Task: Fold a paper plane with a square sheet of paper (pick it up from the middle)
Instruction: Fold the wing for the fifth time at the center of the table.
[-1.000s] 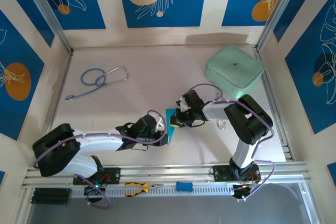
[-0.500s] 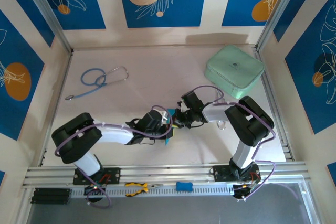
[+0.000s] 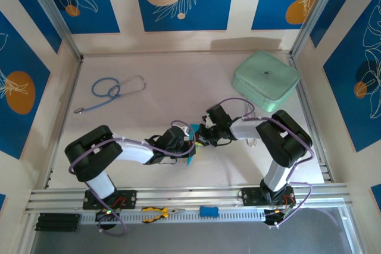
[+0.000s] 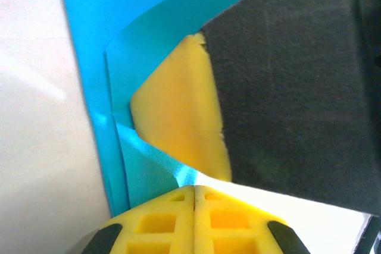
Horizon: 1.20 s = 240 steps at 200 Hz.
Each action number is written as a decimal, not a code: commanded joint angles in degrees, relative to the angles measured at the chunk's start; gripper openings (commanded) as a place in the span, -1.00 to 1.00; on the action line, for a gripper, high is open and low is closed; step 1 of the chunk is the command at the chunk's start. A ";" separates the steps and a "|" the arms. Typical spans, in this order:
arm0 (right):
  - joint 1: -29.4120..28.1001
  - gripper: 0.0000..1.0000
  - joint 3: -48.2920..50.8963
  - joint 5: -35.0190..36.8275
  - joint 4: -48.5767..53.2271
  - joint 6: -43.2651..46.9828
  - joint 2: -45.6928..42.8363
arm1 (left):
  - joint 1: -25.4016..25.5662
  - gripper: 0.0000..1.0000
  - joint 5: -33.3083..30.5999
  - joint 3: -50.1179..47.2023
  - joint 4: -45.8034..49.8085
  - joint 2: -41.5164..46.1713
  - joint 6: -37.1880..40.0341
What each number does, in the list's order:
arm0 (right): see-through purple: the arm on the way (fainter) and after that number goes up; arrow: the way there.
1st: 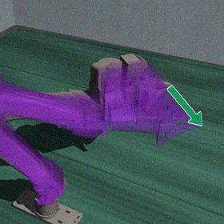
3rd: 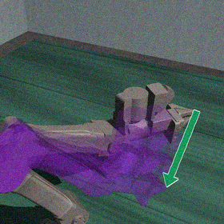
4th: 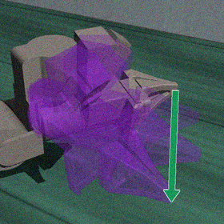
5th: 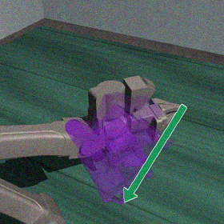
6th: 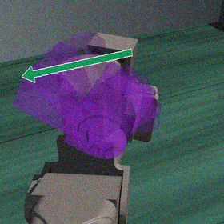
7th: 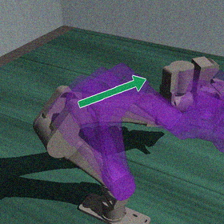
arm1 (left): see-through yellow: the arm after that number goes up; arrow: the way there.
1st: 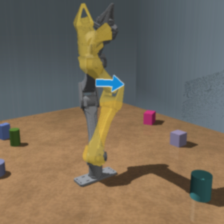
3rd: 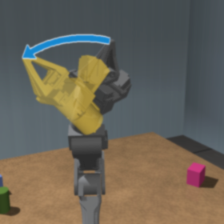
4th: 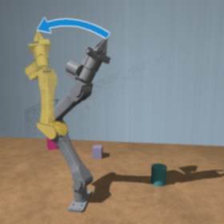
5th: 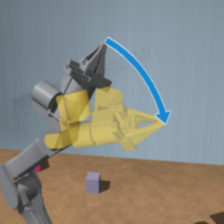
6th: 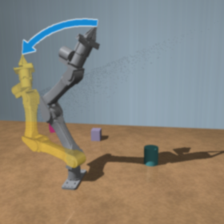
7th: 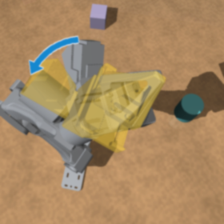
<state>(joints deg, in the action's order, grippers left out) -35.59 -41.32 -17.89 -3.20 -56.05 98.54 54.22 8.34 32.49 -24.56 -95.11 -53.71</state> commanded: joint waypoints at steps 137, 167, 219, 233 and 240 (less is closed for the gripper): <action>-0.82 -0.82 2.85 1.43 5.66 11.33 -11.61 | -0.87 -1.00 5.37 -4.87 10.14 -0.68 4.14; -1.50 -0.85 3.04 3.88 4.34 10.07 -6.99 | -0.99 -1.00 5.33 -4.91 10.14 -0.35 3.89; 0.97 -0.87 3.60 8.05 4.02 9.32 -4.18 | -1.00 -1.00 5.61 -5.55 9.88 -0.68 3.61; 2.18 -0.87 4.34 8.74 3.54 8.91 -4.70 | -1.04 -1.00 5.63 -5.67 9.84 -1.13 3.62; 2.88 -0.87 4.94 8.34 2.59 8.94 -4.98 | -1.04 -1.00 5.60 -5.84 9.65 -1.40 3.60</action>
<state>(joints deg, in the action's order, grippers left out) -35.40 -37.80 -14.66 0.19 -46.57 93.30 53.47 13.47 29.71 -25.91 -93.76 -50.65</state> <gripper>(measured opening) 0.072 0.064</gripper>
